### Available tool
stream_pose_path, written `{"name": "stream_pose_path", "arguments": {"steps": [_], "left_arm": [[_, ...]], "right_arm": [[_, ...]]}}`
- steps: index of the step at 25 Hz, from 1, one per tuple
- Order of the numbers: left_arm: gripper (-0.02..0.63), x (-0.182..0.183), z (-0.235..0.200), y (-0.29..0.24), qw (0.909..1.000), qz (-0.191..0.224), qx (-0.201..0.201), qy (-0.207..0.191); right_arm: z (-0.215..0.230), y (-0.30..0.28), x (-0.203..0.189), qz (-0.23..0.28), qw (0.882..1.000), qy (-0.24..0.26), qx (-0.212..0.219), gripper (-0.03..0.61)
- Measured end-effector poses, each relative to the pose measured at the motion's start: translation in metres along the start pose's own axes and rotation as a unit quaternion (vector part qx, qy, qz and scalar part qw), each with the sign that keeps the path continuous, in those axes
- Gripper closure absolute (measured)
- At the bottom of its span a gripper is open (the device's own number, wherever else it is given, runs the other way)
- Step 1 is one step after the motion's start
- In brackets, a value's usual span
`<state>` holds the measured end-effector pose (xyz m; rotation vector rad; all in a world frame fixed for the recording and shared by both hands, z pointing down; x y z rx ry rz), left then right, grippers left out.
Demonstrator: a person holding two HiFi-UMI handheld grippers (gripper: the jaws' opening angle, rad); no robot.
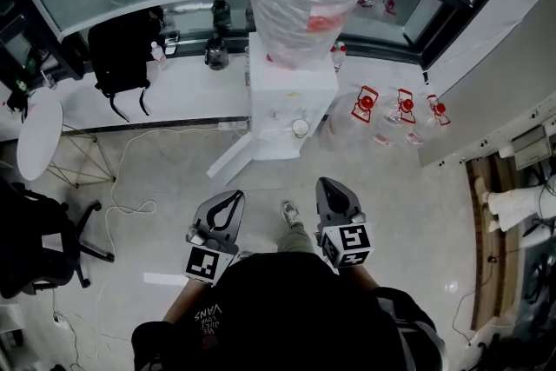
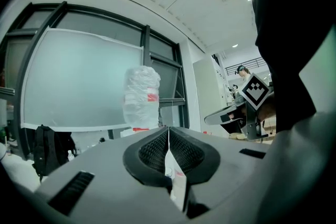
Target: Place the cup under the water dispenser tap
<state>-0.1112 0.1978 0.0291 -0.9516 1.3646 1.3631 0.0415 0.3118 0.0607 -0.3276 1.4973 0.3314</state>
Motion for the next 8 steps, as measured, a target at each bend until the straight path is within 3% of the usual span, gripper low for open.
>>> {"name": "stream_pose_path", "arguments": {"steps": [8], "left_arm": [[0.594,0.0002,-0.0032,0.0012,1.0000,-0.002,0.000,-0.010]], "right_arm": [[-0.0024,-0.0042,-0.0005,0.001,1.000,-0.003,0.003,0.535]]}}
Point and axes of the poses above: the fingertips, and each gripper's own axes: y backward along the fingers, z to its right, x out of its top, the point moved 2 cm from there along y, backward along the fingers, and after that the axes turned 14 degrees about z, right-handed, at the moved point
